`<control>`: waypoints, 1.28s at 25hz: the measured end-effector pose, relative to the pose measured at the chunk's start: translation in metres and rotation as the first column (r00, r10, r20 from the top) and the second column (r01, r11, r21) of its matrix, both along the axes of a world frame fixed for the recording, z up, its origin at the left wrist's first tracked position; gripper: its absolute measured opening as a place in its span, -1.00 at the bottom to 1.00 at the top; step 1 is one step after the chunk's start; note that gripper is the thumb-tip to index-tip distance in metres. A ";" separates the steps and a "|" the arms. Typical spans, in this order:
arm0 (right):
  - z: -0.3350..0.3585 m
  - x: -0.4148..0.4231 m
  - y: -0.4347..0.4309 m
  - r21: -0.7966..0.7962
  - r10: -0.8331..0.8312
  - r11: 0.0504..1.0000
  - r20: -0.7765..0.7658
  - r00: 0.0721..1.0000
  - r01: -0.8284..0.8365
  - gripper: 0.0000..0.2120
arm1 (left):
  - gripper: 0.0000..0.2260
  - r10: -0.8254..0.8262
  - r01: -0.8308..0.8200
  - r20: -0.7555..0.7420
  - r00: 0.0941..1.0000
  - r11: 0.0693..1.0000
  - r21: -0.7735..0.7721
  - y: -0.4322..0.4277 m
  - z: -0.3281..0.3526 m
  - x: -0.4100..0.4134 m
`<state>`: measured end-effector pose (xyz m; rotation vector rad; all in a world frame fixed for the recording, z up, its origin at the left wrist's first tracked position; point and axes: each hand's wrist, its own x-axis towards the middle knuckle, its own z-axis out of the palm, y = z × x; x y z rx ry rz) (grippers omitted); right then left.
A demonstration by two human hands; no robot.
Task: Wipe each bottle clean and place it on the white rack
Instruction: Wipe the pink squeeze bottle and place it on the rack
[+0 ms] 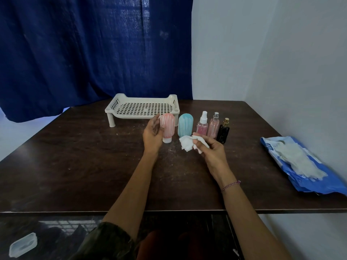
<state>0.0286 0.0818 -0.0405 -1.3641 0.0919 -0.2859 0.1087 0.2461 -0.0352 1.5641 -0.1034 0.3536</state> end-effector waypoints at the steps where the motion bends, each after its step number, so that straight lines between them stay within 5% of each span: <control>1: 0.001 -0.001 0.001 0.028 0.040 0.999 0.002 0.999 -0.040 -0.77 | -0.59 0.008 -0.008 -0.003 1.000 1.000 -0.002 0.000 0.000 0.000; 7: 0.011 -0.002 0.002 0.413 0.169 0.897 0.003 0.986 -0.155 -0.69 | -0.65 0.035 -0.035 -0.029 0.999 0.999 -0.026 0.002 0.002 -0.004; 15: 0.011 -0.006 0.001 0.189 -0.014 0.982 0.051 0.999 0.004 -0.74 | -0.73 -0.020 0.013 -0.039 0.999 0.987 -0.162 0.006 0.002 -0.031; 32: 0.025 0.005 0.016 -0.075 -0.311 0.939 0.233 0.921 0.336 -0.77 | -0.79 -0.183 0.182 -0.003 0.983 0.980 -0.078 0.006 -0.001 -0.048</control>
